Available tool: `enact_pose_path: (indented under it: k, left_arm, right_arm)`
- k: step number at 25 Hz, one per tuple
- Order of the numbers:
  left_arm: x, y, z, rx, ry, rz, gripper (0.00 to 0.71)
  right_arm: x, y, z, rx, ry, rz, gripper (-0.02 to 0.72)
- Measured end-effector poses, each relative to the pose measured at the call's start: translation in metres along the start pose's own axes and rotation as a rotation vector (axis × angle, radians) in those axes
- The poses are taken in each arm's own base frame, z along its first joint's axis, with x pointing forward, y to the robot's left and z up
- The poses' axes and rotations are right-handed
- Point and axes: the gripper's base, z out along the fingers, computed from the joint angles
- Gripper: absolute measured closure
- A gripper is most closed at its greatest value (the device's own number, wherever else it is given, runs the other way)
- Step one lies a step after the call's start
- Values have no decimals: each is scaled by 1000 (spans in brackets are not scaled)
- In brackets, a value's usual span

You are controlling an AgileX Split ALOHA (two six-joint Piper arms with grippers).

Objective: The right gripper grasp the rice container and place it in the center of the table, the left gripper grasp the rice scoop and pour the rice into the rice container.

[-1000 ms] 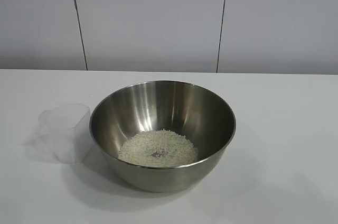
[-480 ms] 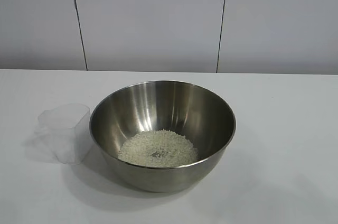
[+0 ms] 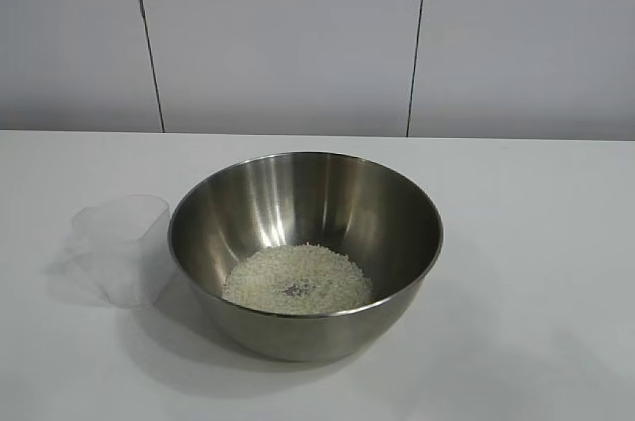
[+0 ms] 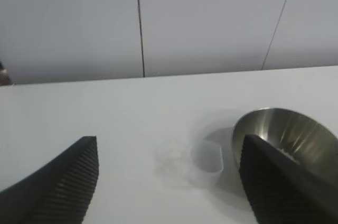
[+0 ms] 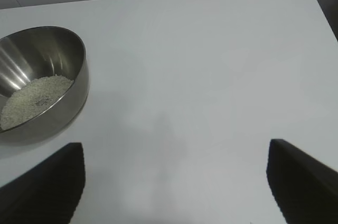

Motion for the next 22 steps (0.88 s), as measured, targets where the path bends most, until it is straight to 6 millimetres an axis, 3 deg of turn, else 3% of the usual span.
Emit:
enact_pose_path:
  k: [11,22]
  left_arm:
    - [48,11,22,-102,221,0,169]
    - [49,9,26,-82,209,-44,169]
  right_arm:
    - [0,0,0,-2,0,1,63]
    - [0,0,0,-2,0,1,63]
